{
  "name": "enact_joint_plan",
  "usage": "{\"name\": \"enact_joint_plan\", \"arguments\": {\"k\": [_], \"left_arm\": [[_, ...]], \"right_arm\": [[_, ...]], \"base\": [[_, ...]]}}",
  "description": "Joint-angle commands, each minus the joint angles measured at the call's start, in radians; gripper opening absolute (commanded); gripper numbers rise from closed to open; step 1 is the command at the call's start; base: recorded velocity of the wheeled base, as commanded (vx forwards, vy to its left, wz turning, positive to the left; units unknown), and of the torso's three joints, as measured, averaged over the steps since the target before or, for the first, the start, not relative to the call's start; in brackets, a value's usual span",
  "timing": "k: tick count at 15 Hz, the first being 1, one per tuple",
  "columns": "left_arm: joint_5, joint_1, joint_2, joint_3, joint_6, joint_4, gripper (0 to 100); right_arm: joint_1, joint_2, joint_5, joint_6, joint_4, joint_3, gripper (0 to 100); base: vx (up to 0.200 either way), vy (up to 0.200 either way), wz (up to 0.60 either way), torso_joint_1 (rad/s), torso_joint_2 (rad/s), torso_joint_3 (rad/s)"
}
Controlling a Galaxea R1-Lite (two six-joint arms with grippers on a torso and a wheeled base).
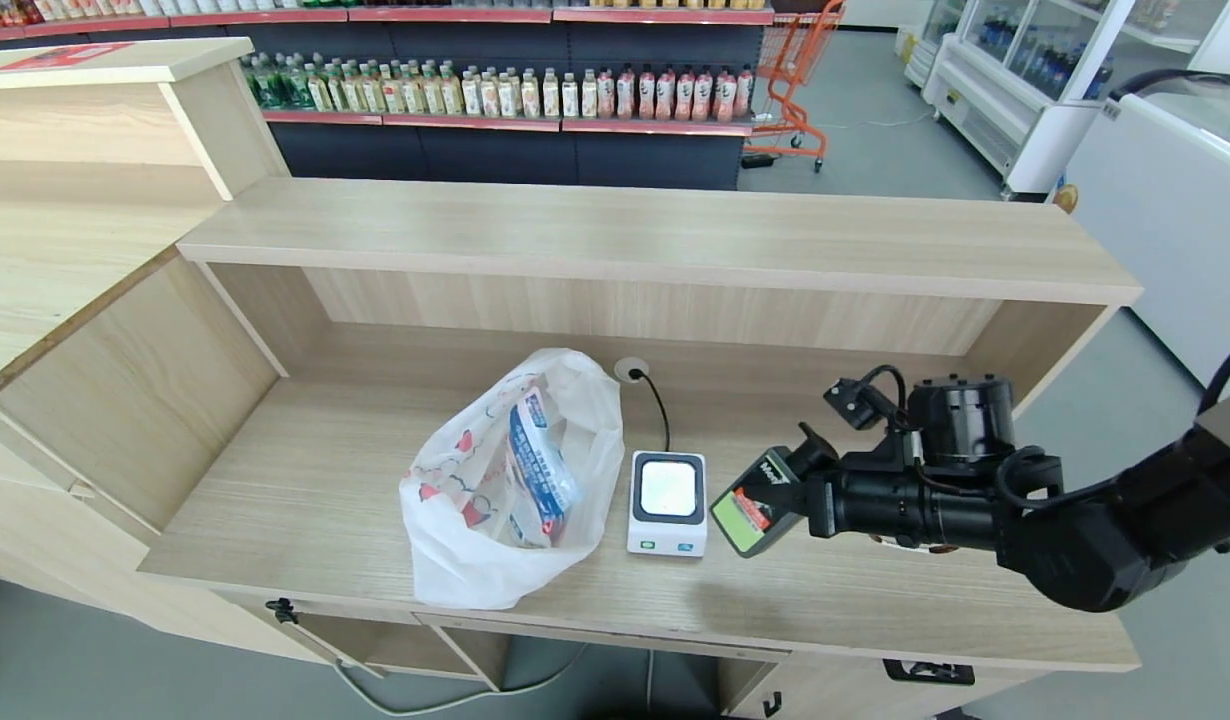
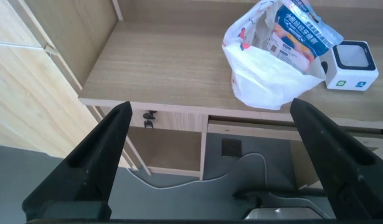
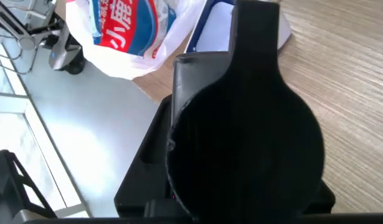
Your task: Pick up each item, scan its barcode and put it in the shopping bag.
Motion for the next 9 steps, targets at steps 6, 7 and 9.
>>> {"name": "enact_joint_plan", "arguments": {"k": [6,7,9], "left_arm": [[0.001,0.000,0.000,0.000,0.000,-0.001,100],[0.000,0.000,0.000,0.000,0.000,-0.001,100],[0.000,0.000,0.000,0.000,0.000,-0.001,100]], "right_arm": [[0.020,0.134,-0.050,0.016,0.000,-0.151,0],[0.028,0.145,-0.050,0.049,0.000,-0.183,0],[0.039,0.165,-0.052,0.060,0.000,-0.206,0]], "base": [[0.000,0.000,0.00,0.000,0.00,0.000],[0.000,0.000,0.00,0.000,0.00,0.000],[0.000,0.000,0.00,0.000,0.00,0.000]]}}
